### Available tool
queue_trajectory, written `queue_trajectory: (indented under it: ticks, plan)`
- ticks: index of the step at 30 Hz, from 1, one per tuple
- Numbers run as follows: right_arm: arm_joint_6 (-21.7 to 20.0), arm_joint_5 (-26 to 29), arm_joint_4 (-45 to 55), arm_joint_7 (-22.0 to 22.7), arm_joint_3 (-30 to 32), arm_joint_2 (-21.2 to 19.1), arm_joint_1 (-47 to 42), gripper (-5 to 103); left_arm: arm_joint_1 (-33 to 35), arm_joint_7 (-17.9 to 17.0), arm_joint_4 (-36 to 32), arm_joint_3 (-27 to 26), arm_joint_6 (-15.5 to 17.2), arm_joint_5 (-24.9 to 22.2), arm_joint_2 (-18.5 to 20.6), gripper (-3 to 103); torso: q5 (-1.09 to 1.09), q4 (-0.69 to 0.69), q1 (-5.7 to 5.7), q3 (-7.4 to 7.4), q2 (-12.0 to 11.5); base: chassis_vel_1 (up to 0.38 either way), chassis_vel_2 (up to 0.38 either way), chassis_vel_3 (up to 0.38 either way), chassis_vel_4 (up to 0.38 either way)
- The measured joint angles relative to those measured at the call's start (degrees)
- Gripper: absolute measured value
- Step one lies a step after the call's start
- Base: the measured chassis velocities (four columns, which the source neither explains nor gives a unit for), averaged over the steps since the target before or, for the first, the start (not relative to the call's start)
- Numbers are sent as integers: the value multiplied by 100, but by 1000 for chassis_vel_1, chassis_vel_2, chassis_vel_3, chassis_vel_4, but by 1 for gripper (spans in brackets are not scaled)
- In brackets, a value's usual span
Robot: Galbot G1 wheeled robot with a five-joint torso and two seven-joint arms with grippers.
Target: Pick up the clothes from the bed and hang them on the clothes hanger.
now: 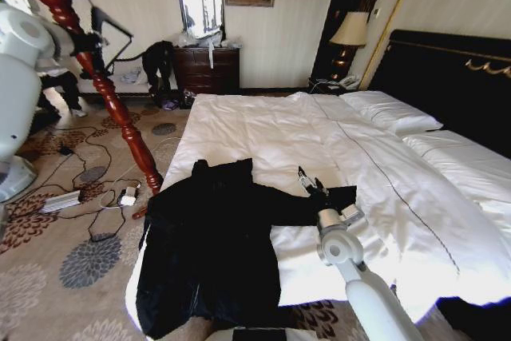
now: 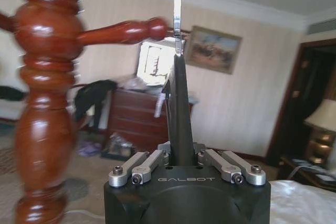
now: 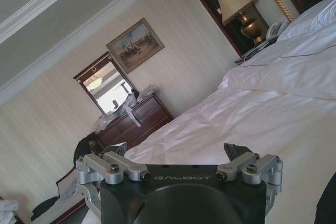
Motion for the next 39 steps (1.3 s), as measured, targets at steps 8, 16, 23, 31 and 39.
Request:
queue_trajectory:
  ticks: [8, 16, 23, 31, 39]
  plan:
    - [-453, 731, -112, 1184, -151, -252, 175, 100, 1304, -161, -1648, -662, -65, -622, 319, 18, 2, 0, 0, 0, 0, 0, 0, 0, 0]
    - [-502, 1498, -451, 975, -813, -831, 717, 100, 4266, -157, -3148, -1940, -567, -778, 594, 18, -2, 7, 0, 0, 1, 0, 0, 0, 0]
    - [-730, 1947, -784, 905, -1564, -1205, 1203, 100, 5874, 68, -3524, -2437, -1241, -377, -305, 18, 10, -11, 0, 0, 0, 0, 0, 0, 0]
    - [-1173, 1923, -1736, 1355, -3523, -628, 3003, 100, 6940, 20, -3702, -3359, -1489, -258, -826, 18, -6, 7, -1, 0, 0, 0, 0, 0, 0]
    - [-1759, 1281, -3246, 1935, -4615, 875, 3989, 100, 7084, -132, -4086, -3671, -1335, -276, -918, 18, -2, 3, -1, 0, 0, 0, 0, 0, 0]
